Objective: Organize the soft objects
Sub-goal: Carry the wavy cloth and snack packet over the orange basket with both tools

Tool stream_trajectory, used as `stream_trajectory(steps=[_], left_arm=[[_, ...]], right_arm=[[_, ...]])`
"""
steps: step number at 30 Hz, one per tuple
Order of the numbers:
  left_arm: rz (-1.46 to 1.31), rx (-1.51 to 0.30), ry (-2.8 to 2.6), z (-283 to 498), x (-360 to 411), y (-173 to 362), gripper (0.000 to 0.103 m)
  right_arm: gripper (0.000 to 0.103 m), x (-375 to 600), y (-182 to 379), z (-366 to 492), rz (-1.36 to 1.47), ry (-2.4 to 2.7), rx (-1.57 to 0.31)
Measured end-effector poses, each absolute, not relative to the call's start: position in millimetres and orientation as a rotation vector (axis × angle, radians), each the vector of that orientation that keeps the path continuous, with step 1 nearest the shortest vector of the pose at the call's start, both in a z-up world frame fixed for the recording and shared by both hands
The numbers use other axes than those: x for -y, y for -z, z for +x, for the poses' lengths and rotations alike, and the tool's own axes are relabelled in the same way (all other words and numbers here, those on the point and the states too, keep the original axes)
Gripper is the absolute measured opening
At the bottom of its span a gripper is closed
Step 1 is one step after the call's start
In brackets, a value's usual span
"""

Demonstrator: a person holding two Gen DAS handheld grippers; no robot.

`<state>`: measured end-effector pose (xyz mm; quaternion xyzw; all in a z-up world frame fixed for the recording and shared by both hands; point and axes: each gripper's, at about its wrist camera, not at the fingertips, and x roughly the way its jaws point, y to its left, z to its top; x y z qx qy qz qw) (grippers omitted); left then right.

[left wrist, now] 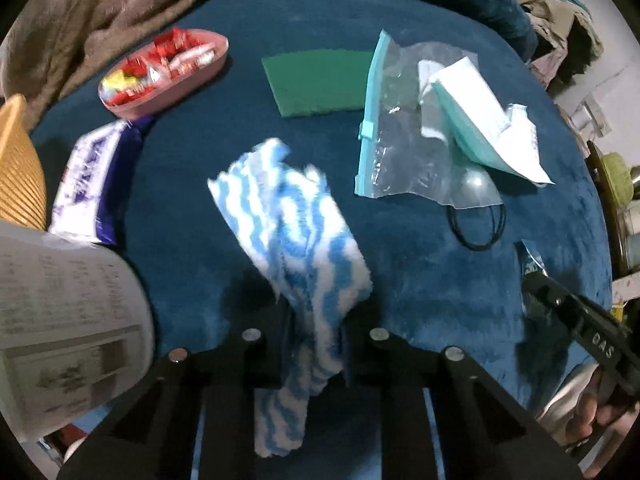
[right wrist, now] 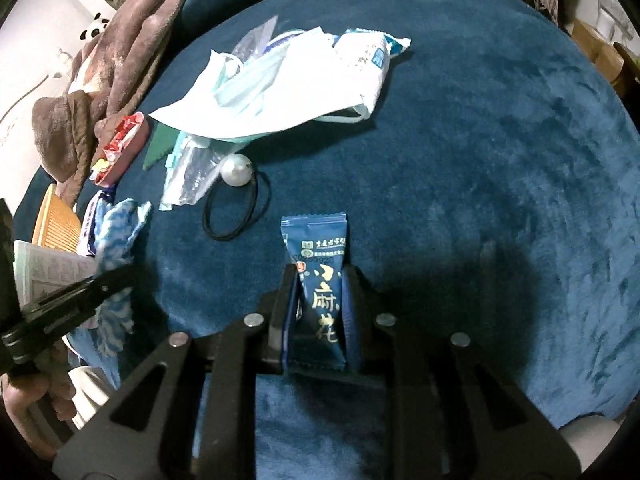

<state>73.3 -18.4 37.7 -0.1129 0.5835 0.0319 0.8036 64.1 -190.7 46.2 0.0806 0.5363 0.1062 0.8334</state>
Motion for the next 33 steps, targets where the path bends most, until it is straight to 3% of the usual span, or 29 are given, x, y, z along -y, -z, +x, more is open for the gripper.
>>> stream_trajectory(steps=[21,33], left_arm=[[-0.214,-1.082,0.011,32.2,16.1,-122.6,0.018],[-0.224,-1.062,-0.001,22.7,7.8,-134.5,0.018]], right_arm=[[0.021,146.3,-104.4,40.1,0.12,-0.311,-1.014],[0.021,123.3,-116.2,31.2,0.081,-0.337,-1.012]])
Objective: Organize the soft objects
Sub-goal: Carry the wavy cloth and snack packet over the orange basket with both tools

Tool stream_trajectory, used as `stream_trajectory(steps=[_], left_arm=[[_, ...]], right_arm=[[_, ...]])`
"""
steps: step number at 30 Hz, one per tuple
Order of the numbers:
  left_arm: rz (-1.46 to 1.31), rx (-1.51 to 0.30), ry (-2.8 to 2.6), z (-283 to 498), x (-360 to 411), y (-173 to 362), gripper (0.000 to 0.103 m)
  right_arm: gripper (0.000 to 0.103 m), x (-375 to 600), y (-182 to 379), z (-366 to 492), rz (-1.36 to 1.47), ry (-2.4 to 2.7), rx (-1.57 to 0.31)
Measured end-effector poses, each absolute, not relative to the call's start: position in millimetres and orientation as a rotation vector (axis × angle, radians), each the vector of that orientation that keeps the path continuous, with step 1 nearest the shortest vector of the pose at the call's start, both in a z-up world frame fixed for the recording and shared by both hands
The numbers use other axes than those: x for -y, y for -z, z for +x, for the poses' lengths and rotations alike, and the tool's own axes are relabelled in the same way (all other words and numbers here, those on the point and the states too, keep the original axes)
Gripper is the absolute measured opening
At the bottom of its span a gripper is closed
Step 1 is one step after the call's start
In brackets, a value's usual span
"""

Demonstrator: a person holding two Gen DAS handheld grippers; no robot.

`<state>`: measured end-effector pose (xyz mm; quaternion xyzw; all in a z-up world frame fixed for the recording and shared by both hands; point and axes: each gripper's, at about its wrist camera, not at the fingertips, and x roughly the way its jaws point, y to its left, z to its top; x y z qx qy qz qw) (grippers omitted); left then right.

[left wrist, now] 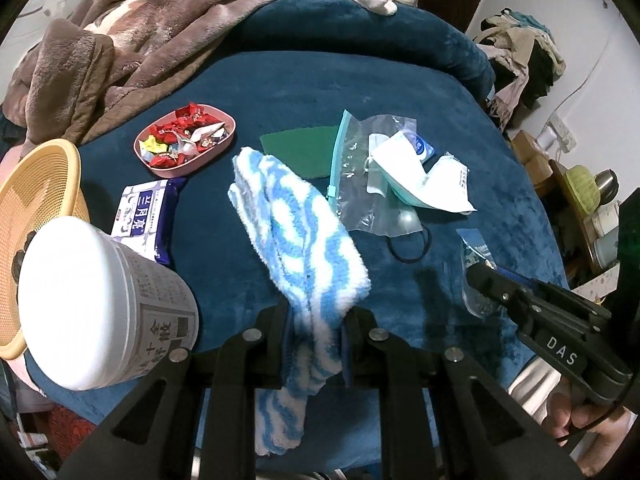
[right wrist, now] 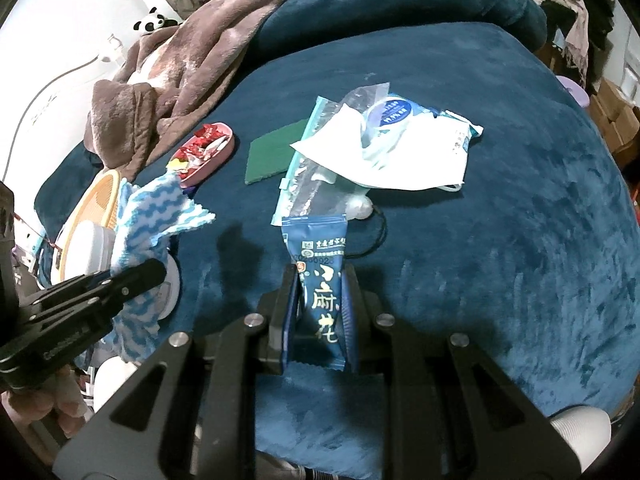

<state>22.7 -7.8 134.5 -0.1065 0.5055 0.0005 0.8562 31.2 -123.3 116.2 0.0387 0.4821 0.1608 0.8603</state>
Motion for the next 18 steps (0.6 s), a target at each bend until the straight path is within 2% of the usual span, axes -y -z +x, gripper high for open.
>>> stream_trajectory(steps=[18], left_arm=[[-0.255,-1.006,-0.001,16.3,-11.8,-156.7,0.018]], right_arm=[[0.021,83.8,-135.4,30.3,0.036,-0.387,-0.991]])
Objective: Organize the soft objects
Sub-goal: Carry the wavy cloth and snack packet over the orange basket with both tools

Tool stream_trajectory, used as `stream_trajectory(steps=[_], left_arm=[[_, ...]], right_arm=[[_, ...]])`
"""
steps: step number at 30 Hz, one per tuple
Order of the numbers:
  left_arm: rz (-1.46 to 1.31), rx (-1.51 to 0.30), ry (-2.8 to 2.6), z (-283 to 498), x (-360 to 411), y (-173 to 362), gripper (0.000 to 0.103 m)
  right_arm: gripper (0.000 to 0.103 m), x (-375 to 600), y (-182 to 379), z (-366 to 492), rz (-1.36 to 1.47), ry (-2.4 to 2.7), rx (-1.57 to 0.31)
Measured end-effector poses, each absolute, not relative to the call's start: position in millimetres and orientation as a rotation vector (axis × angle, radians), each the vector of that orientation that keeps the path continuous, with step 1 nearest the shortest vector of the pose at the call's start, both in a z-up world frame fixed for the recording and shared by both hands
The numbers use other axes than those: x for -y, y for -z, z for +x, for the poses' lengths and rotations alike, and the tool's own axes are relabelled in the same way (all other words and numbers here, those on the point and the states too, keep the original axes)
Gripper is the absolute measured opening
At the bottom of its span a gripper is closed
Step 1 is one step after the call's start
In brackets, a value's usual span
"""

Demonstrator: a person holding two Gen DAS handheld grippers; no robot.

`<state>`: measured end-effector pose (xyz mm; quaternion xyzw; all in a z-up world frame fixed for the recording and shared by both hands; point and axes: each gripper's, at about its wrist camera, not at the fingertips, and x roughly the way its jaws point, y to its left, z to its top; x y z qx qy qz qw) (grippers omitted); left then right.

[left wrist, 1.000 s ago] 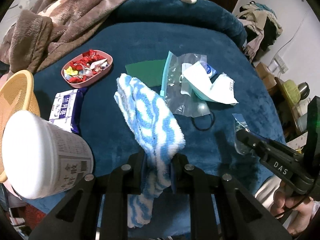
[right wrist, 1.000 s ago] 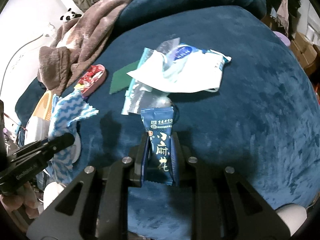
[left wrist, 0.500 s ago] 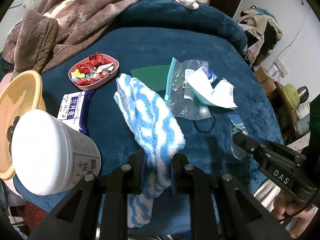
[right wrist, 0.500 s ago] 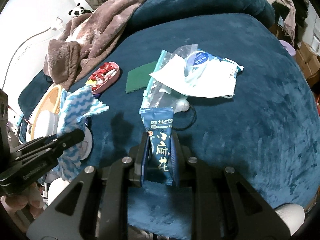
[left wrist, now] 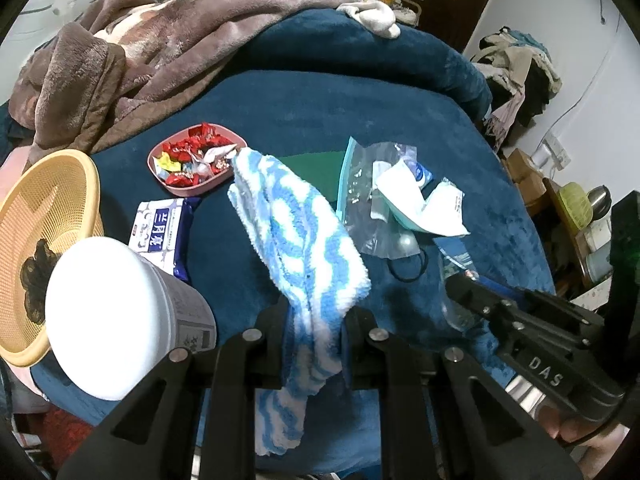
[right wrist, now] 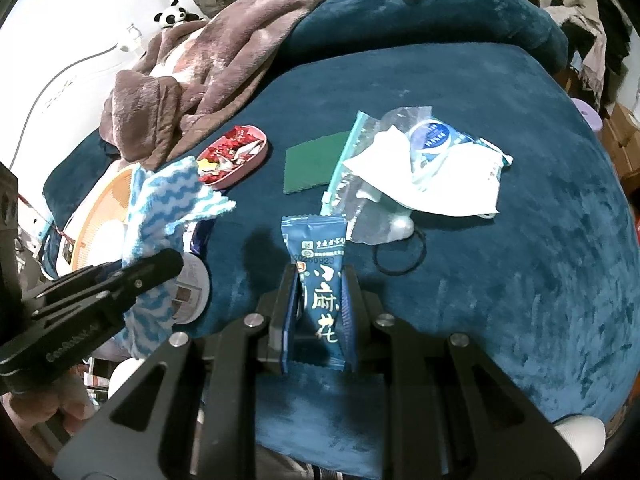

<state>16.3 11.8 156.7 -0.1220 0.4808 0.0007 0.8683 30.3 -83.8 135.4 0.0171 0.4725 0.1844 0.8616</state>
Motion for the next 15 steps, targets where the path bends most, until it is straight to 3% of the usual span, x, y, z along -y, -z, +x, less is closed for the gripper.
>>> stream_trajectory(steps=[15], left_arm=[[-0.332,-0.913,-0.009,8.5,-64.9,-196.4,0.018]], right_arm=[[0.021,19.4,-159.9,41.2,-0.033,-0.477,-0.957]])
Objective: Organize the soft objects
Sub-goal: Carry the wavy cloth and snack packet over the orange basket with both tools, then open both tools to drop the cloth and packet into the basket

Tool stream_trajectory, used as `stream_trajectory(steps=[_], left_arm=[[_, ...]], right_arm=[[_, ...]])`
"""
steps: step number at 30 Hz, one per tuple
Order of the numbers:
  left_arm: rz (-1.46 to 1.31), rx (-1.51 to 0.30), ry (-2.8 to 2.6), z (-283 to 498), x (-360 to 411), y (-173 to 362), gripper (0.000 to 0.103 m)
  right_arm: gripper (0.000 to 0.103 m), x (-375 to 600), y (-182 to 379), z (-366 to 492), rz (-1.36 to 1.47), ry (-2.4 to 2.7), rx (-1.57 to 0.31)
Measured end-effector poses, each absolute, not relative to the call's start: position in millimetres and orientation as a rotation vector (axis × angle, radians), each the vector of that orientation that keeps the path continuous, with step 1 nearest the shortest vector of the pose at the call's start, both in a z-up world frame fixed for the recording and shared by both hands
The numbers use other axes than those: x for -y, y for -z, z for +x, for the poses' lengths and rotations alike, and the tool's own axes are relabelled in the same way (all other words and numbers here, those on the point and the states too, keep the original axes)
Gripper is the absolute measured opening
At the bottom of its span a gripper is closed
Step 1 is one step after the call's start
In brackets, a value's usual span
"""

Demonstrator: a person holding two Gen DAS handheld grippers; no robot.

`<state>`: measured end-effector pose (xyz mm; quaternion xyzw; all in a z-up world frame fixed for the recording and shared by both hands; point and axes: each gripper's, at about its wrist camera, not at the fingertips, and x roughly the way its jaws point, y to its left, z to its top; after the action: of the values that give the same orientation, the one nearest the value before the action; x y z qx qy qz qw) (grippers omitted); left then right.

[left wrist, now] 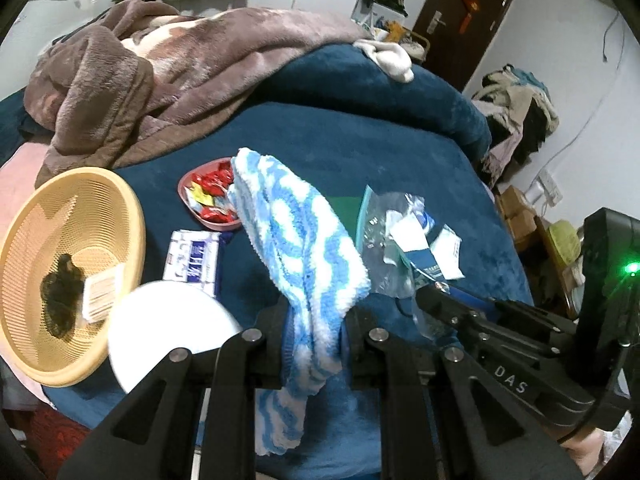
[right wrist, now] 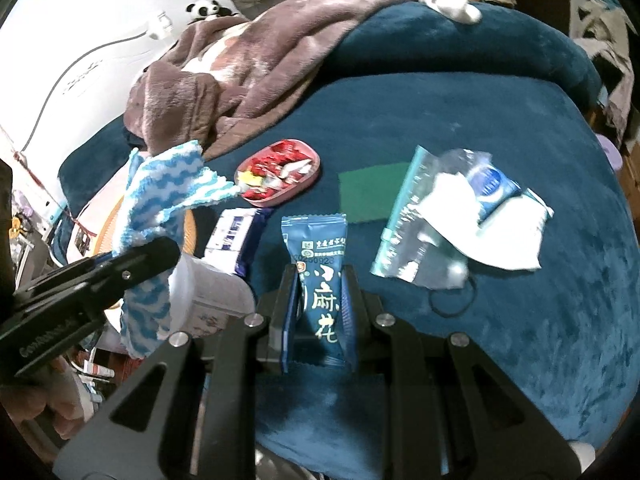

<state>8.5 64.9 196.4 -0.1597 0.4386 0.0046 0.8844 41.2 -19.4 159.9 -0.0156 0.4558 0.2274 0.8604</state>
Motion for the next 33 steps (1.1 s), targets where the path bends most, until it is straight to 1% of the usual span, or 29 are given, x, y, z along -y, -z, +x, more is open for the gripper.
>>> stream_trajectory(steps=[9,19,33], left_arm=[[-0.365,-0.869,-0.076,-2.8,-116.9,-213.7,0.018],[-0.43,-0.841,-0.222,-22.8,-202.5,-211.0,0.018],[-0.505,-0.844,-0.455,-55.0,-327.0,-197.6,0.018]], right_arm=[[0.021,-39.3,-167.9,46.9,-0.092,-0.564,-0.941],[0.021,-120.4,-171.2,47.7,-0.154,-0.698,-0.946],[0.021,-229.4,-157.5,59.6,-0.146,-0.823,-1.049]])
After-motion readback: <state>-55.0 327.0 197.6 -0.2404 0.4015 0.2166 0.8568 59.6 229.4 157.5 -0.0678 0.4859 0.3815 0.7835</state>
